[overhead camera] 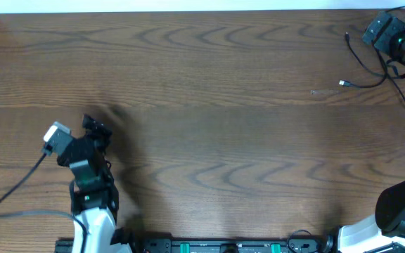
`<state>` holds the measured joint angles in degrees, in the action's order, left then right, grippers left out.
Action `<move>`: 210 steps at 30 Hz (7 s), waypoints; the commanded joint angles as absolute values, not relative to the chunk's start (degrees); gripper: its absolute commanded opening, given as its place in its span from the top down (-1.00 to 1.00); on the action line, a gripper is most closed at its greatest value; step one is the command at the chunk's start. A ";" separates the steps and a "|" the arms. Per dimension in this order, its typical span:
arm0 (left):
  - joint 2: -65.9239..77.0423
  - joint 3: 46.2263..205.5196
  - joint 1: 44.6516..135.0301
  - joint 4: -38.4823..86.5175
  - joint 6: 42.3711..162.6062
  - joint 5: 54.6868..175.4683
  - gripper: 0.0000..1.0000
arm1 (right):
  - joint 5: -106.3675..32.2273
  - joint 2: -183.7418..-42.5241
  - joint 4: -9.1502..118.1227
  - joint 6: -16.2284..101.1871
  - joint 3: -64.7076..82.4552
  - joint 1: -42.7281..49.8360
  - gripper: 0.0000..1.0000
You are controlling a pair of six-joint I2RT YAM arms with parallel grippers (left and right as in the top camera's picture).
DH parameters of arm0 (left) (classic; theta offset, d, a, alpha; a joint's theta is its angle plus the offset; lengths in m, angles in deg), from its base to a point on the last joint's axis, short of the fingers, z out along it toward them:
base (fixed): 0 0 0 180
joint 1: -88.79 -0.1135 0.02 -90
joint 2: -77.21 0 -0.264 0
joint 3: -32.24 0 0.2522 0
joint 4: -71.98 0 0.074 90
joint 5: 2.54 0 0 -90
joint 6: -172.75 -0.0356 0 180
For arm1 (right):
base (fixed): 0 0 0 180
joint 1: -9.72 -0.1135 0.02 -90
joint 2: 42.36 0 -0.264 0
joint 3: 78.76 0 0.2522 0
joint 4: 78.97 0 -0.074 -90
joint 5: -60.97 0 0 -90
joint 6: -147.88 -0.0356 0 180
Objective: Untangle cables
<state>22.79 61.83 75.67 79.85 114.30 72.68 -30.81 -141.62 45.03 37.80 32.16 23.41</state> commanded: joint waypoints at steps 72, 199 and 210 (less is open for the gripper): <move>77.15 46.23 91.12 54.10 97.98 86.84 -0.74 | -30.92 -141.91 44.97 38.65 32.05 23.54 -0.99; 76.98 46.23 91.12 54.15 93.71 86.86 -0.74 | -19.73 -134.08 48.77 38.89 -0.43 8.20 -0.99; 76.98 46.23 91.12 54.15 93.71 86.86 -0.75 | -13.32 -108.77 97.36 38.63 -32.14 1.79 -0.98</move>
